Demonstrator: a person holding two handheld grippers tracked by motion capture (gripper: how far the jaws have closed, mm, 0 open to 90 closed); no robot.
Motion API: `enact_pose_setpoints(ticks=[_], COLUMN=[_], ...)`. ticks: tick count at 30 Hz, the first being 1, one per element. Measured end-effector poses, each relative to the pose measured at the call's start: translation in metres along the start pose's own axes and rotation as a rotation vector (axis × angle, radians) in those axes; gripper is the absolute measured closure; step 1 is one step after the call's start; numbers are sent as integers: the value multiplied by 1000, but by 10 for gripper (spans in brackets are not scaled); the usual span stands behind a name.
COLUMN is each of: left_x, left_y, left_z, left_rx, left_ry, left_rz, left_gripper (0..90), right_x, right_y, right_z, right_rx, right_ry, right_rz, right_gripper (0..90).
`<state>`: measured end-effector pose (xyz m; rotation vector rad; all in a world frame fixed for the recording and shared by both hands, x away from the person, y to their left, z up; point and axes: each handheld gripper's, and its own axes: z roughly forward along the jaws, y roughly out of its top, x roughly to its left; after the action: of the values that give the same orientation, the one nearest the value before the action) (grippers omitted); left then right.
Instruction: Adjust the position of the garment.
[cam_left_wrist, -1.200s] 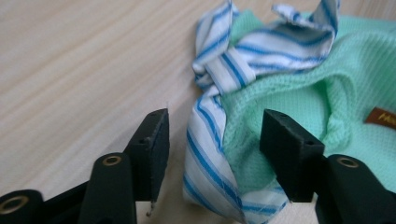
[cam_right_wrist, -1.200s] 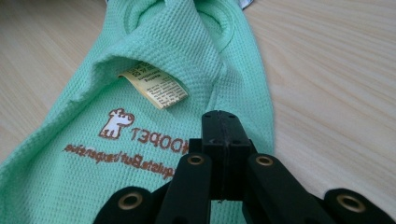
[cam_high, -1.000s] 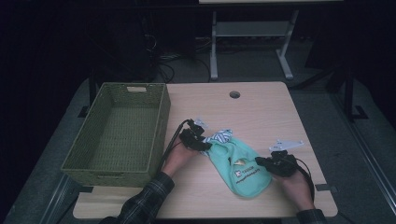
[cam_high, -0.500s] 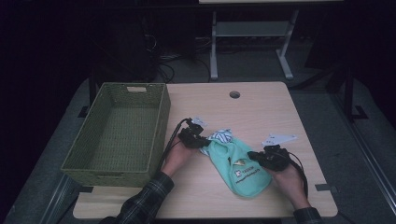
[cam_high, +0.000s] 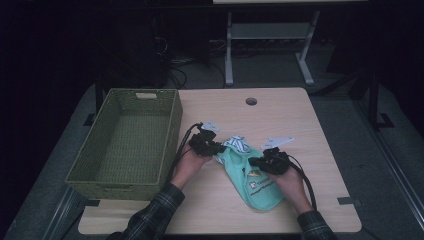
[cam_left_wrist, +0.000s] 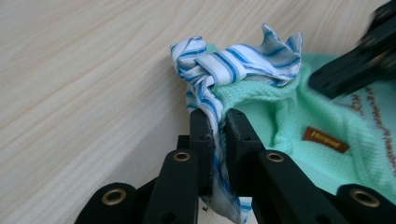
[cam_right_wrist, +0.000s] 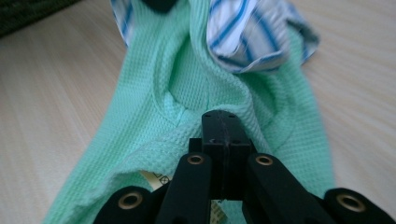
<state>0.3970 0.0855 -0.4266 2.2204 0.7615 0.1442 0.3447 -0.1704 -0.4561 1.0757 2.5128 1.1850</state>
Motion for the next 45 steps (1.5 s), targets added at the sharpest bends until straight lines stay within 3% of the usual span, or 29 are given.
enact_pose_setpoints(ticks=[6, 14, 20, 23, 30, 39, 45], left_x=[-4, -12, -18, -18, -11, -10, -10], left_y=[6, 15, 19, 20, 18, 18, 18], left_z=[-9, -23, -28, -31, -40, -42, -43], left_rx=[-42, -108, -130, -138, -168, -175, -170], left_ry=[-12, -43, -56, -41, 38, 41, 20], left_rz=[17, 27, 43, 37, 5, 6, 11], left_gripper=[822, 825, 825, 825, 825, 825, 823], right_x=[-3, -5, -5, -4, 5, 16, 16], right_y=[-3, -1, 4, 5, -9, -39, -44], right_z=[18, 23, 26, 21, -14, -30, -28], right_rx=[44, 29, 38, 25, 12, 67, 99], right_ry=[2, 3, -7, 4, -2, 4, -2], right_rz=[0, -9, -22, -16, -15, -7, -5], right_gripper=[900, 900, 900, 900, 900, 900, 900])
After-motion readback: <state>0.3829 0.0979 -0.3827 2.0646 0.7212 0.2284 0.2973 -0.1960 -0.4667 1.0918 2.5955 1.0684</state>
